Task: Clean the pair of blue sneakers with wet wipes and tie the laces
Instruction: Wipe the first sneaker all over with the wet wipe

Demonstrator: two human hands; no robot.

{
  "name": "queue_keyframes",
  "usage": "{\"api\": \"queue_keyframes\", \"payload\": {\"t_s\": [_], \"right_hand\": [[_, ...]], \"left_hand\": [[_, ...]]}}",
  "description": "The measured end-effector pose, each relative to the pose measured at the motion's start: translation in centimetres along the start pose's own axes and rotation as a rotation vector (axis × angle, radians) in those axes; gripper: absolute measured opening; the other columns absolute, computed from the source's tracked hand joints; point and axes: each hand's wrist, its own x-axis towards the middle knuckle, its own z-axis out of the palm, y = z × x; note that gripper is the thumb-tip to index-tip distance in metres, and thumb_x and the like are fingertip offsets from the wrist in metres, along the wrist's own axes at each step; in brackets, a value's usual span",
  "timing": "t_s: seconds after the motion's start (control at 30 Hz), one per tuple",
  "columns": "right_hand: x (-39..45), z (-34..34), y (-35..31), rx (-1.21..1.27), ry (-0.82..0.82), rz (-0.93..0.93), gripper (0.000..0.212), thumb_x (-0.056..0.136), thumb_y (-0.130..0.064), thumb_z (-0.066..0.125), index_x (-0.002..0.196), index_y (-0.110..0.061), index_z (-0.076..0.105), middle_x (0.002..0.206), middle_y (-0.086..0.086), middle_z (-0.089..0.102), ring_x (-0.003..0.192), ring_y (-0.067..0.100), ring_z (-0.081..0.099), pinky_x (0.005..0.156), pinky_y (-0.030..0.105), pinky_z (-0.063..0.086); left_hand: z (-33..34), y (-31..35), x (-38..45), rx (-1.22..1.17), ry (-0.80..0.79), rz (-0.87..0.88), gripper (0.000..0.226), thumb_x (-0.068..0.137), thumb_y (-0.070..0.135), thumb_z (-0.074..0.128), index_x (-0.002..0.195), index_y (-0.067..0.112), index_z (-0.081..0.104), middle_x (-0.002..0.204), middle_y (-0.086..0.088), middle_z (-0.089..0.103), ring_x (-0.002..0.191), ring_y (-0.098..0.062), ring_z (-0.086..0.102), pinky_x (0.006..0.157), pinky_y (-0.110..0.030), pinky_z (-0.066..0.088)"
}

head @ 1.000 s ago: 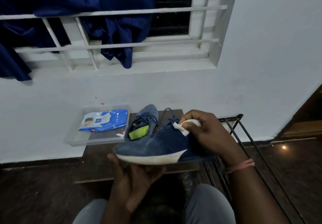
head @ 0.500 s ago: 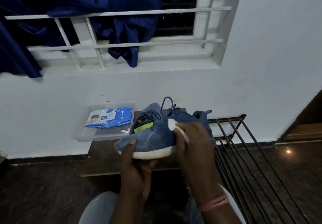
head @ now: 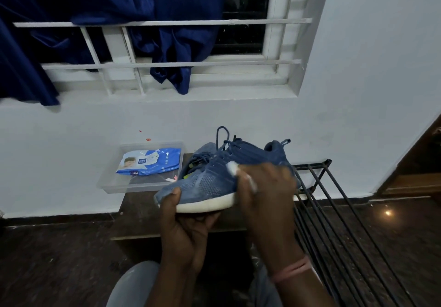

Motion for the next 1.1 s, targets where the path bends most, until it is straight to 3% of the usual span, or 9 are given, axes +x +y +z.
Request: {"api": "queue_keyframes", "payload": {"t_s": [0.1, 0.23, 0.37, 0.43, 0.57, 0.7, 0.8, 0.97, 1.1], "right_hand": [[1.4, -0.5, 1.6, 0.067, 0.119, 0.192, 0.015, 0.091, -0.027, 0.059, 0.099, -0.027, 0.072, 0.097, -0.003, 0.069, 0.088, 0.029, 0.057, 0.081, 0.044, 0.04], [-1.3, 0.1, -2.6, 0.046, -0.119, -0.081, 0.01, 0.089, -0.029, 0.06, 0.092, -0.029, 0.069, 0.091, -0.007, 0.063, 0.085, 0.021, 0.052, 0.077, 0.041, 0.036], [1.0, -0.5, -0.2, -0.099, 0.066, 0.24, 0.008, 0.088, -0.035, 0.062, 0.092, -0.036, 0.069, 0.091, -0.011, 0.065, 0.092, 0.021, 0.052, 0.077, 0.034, 0.02], [1.0, -0.2, -0.3, -0.137, -0.001, 0.21, 0.013, 0.09, -0.032, 0.06, 0.097, -0.035, 0.07, 0.097, -0.01, 0.066, 0.095, 0.02, 0.052, 0.08, 0.034, 0.025], [-0.3, -0.3, -2.4, 0.405, -0.271, 0.201, 0.01, 0.091, -0.024, 0.067, 0.094, -0.027, 0.076, 0.088, -0.012, 0.073, 0.084, 0.004, 0.065, 0.078, 0.033, 0.052], [1.2, -1.7, -1.3, 0.875, -0.362, 0.615, 0.015, 0.09, -0.017, 0.073, 0.104, -0.02, 0.071, 0.065, 0.001, 0.069, 0.056, 0.013, 0.062, 0.055, 0.027, 0.047], [1.5, -2.2, -0.8, 0.953, -0.52, 0.662, 0.007, 0.092, -0.018, 0.07, 0.093, -0.011, 0.072, 0.061, 0.013, 0.065, 0.047, 0.024, 0.052, 0.049, 0.032, 0.043], [1.3, -0.6, -0.2, 0.36, -0.168, 0.355, 0.011, 0.086, -0.028, 0.076, 0.083, -0.025, 0.066, 0.083, -0.012, 0.066, 0.077, 0.003, 0.06, 0.069, 0.019, 0.045], [0.0, 0.2, -1.1, 0.29, 0.028, 0.184, 0.017, 0.088, -0.009, 0.073, 0.101, -0.016, 0.065, 0.108, -0.002, 0.052, 0.091, -0.001, 0.048, 0.08, 0.003, 0.037]], "left_hand": [[-0.1, 0.5, 0.0, 0.025, 0.006, -0.012, 0.04, 0.095, 0.035, 0.049, 0.125, 0.017, 0.067, 0.124, -0.014, 0.072, 0.112, -0.033, 0.07, 0.101, -0.058, 0.048], [-0.5, 0.9, 0.1, -0.013, 0.048, -0.029, 0.055, 0.092, 0.038, 0.051, 0.137, 0.009, 0.06, 0.131, -0.019, 0.067, 0.126, -0.04, 0.06, 0.108, -0.057, 0.044], [-0.9, 0.9, 0.1, -0.015, -0.006, -0.015, 0.053, 0.089, 0.038, 0.053, 0.135, 0.013, 0.061, 0.128, -0.017, 0.069, 0.119, -0.038, 0.066, 0.103, -0.062, 0.046], [-1.1, 0.9, 0.3, -0.031, -0.001, 0.001, 0.044, 0.094, 0.035, 0.049, 0.131, 0.014, 0.064, 0.127, -0.017, 0.07, 0.118, -0.038, 0.066, 0.102, -0.062, 0.047], [-1.4, 1.3, 0.7, -0.054, 0.044, 0.002, 0.035, 0.099, 0.036, 0.046, 0.115, 0.018, 0.072, 0.125, -0.019, 0.07, 0.118, -0.041, 0.065, 0.102, -0.063, 0.047], [-1.5, 1.6, 0.6, -0.023, 0.033, 0.005, 0.038, 0.1, 0.034, 0.046, 0.095, 0.027, 0.082, 0.12, -0.015, 0.073, 0.115, -0.039, 0.067, 0.102, -0.062, 0.047], [-1.5, 1.8, 0.6, -0.032, 0.026, -0.005, 0.032, 0.099, 0.033, 0.048, 0.106, 0.023, 0.077, 0.124, -0.017, 0.071, 0.118, -0.039, 0.066, 0.103, -0.062, 0.047], [-1.5, 1.5, 0.5, -0.013, 0.023, 0.003, 0.031, 0.097, 0.034, 0.048, 0.117, 0.022, 0.07, 0.125, -0.015, 0.071, 0.117, -0.036, 0.067, 0.098, -0.059, 0.051], [-1.5, 1.4, 0.4, 0.001, 0.019, -0.013, 0.037, 0.092, 0.037, 0.052, 0.12, 0.02, 0.069, 0.125, -0.015, 0.071, 0.119, -0.038, 0.066, 0.104, -0.063, 0.046]]}}
